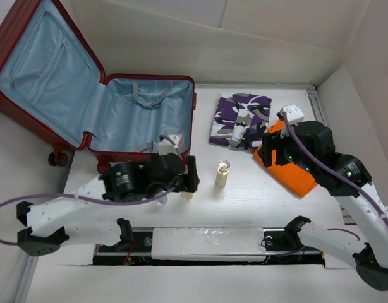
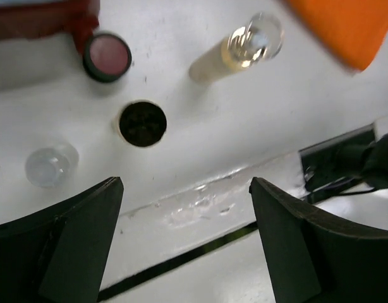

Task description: Pack the luggage

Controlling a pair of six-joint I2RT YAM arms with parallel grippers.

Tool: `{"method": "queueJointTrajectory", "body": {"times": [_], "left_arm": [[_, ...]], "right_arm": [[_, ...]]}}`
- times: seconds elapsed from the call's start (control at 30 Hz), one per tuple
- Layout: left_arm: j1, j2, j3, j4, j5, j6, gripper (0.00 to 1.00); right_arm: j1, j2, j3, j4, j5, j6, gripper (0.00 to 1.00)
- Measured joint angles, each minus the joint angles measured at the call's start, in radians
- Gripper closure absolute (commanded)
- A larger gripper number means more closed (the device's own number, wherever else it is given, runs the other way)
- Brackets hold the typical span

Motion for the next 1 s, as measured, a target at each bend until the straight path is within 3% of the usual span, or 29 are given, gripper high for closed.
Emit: {"method": "queueJointTrajectory", "body": {"times": [0.17, 0.67, 0.9, 1.0], "left_arm": [[-0.069, 0.096, -0.064, -0.024, 0.006, -0.079, 0.18], [-0.024, 0.23, -0.118, 0.048, -0.096, -0.077, 0.21], [0.117, 0.237, -0.145, 0.129, -0.092, -0.036, 0.27], [0.154, 0.207, -0.149, 0.15, -0.095, -0.016, 0.34]], "right_arm": [[0.0, 0.038, -0.025, 0.005, -0.043, -0.005, 0.23], [0.0, 0.043, -0.052, 0.051, -0.118, -0.01, 0.23], [0.0, 0.042, -0.058, 0.052, -0.127, -0.01, 0.23], [0.0, 0.035, -0.059, 0.052, -0.127, -0.01, 0.23]]}}
